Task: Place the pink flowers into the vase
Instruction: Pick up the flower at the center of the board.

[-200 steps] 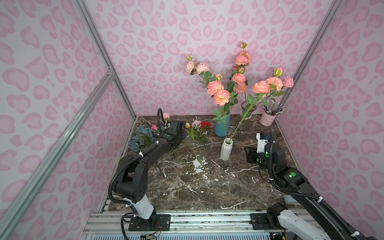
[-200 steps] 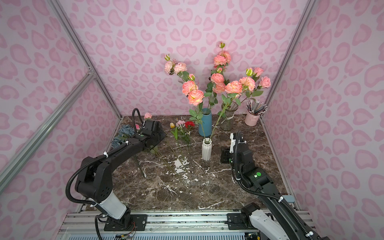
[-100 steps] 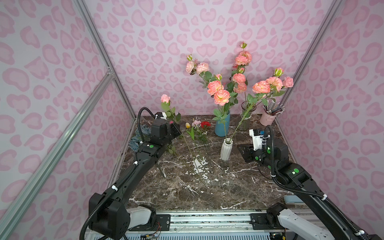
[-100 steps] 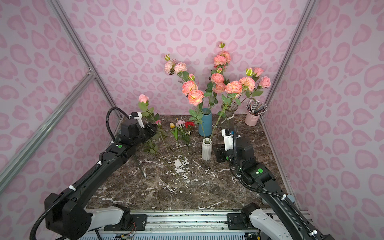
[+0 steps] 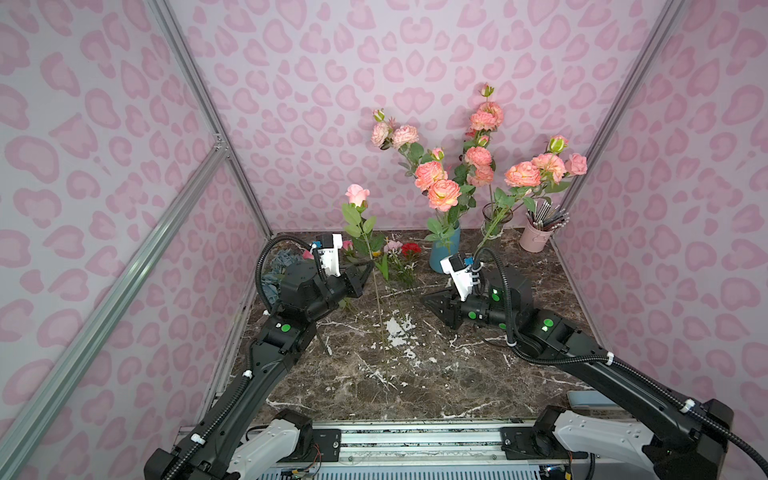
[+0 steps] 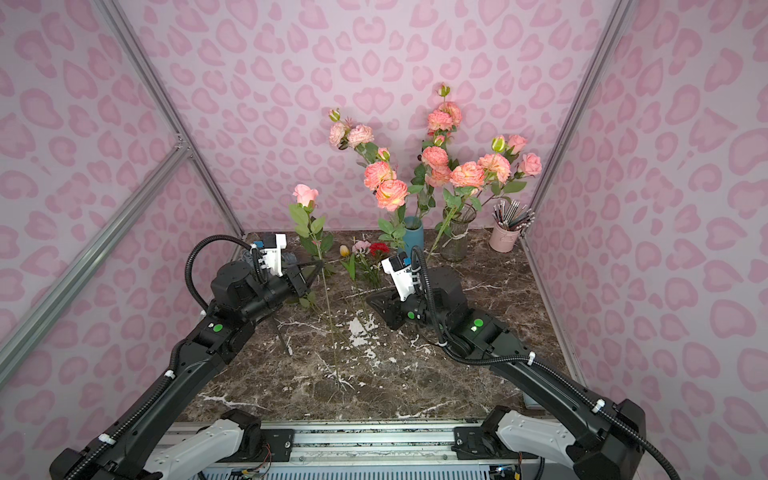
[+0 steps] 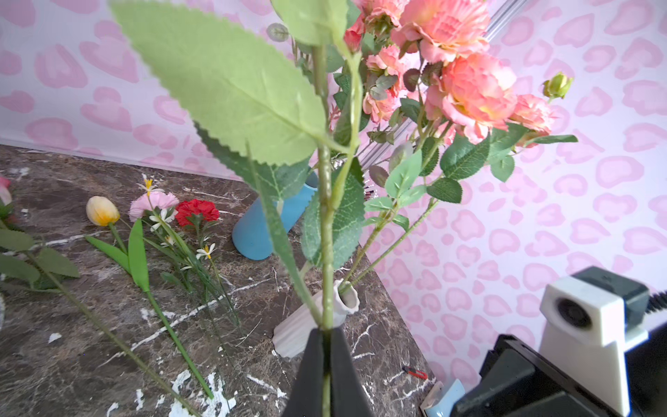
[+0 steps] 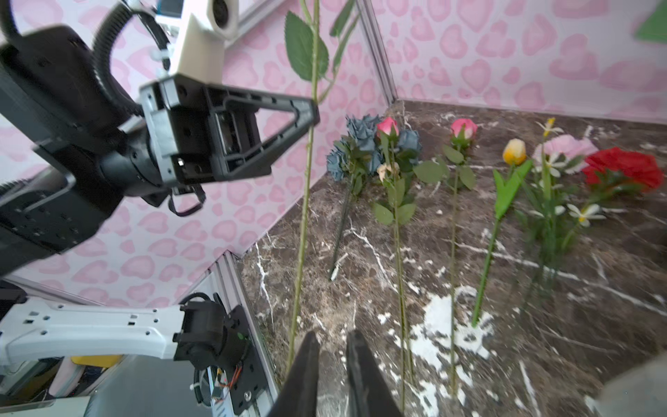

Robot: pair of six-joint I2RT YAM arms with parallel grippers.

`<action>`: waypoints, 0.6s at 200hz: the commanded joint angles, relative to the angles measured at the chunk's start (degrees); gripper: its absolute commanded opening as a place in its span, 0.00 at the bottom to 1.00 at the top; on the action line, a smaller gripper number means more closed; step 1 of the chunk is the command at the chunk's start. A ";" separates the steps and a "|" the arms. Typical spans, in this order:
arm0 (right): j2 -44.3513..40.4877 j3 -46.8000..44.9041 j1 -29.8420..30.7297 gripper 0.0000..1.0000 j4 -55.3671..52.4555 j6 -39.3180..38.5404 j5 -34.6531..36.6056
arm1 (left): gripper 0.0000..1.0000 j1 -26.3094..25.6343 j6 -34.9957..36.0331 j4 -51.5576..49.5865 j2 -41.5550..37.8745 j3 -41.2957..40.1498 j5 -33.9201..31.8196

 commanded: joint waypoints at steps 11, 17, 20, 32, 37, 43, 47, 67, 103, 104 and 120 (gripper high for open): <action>3.66 2.91 0.58 0.20 11.33 2.80 -3.53 | 0.03 0.04 -0.62 8.02 -0.99 -2.57 6.45; 4.55 3.53 0.67 0.20 11.82 2.92 -3.83 | 0.03 0.04 -1.13 9.13 -0.95 -3.00 7.36; 5.01 3.84 0.75 0.20 12.00 2.93 -3.99 | 0.03 0.04 -1.40 9.73 -0.94 -3.20 7.88; 6.62 4.98 1.00 0.20 12.68 2.89 -5.13 | 0.03 -0.02 -2.54 11.97 -0.36 -3.64 10.17; 7.21 5.41 1.18 0.21 12.94 2.99 -5.46 | 0.03 -0.04 -2.89 12.54 -0.12 -3.68 10.88; 7.87 5.82 1.43 0.21 13.22 3.01 -5.67 | 0.03 -0.05 -3.29 13.38 0.25 -3.67 11.68; 8.28 6.01 1.59 0.21 13.33 2.94 -5.77 | 0.03 -0.05 -3.54 13.88 0.32 -3.71 12.14; 10.12 7.19 2.16 0.21 13.58 2.70 -5.62 | 0.03 -0.05 -4.69 15.78 0.99 -3.46 14.08; 12.25 7.73 2.26 0.21 14.88 2.86 -5.70 | 0.03 -0.58 -5.17 16.52 1.53 -2.96 15.44; 12.34 7.81 2.26 0.21 14.97 2.80 -5.70 | 0.03 -0.58 -5.17 16.48 1.56 -3.01 15.47; 13.04 8.20 2.18 0.20 15.12 2.62 -5.70 | 0.03 -0.75 -5.36 16.77 1.55 -2.97 15.92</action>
